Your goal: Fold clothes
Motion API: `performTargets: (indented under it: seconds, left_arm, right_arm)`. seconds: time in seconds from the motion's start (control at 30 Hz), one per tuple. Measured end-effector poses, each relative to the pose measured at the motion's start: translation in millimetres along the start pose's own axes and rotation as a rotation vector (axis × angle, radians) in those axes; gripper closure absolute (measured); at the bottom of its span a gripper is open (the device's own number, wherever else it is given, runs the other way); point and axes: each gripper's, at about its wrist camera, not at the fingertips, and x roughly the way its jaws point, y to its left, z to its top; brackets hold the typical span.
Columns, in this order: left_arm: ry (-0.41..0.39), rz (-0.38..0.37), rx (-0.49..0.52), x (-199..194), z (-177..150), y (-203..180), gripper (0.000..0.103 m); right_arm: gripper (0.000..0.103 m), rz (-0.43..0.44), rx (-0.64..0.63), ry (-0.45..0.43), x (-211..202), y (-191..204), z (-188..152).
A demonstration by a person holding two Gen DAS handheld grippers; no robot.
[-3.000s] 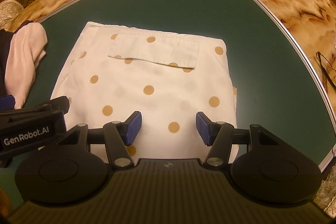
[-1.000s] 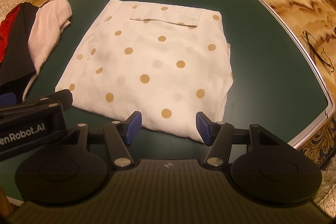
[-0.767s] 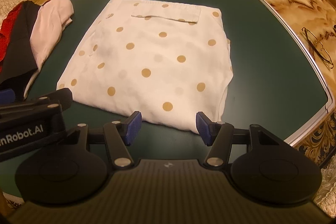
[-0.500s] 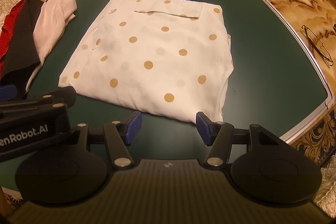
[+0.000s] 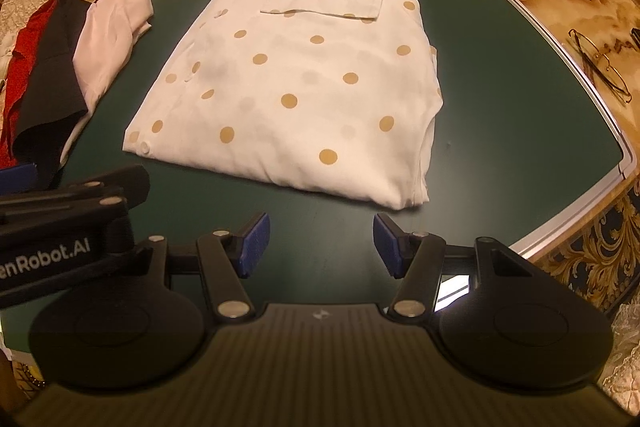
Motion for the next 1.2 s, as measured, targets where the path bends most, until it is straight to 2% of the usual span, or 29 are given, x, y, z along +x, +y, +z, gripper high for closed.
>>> performTargets:
  seconds: [1.2]
  left_arm:
    - [0.003,0.002,0.034,-11,-14,-5,0.0]
  right_arm:
    - [0.038,0.006,0.031,-0.002,-10,1,-22]
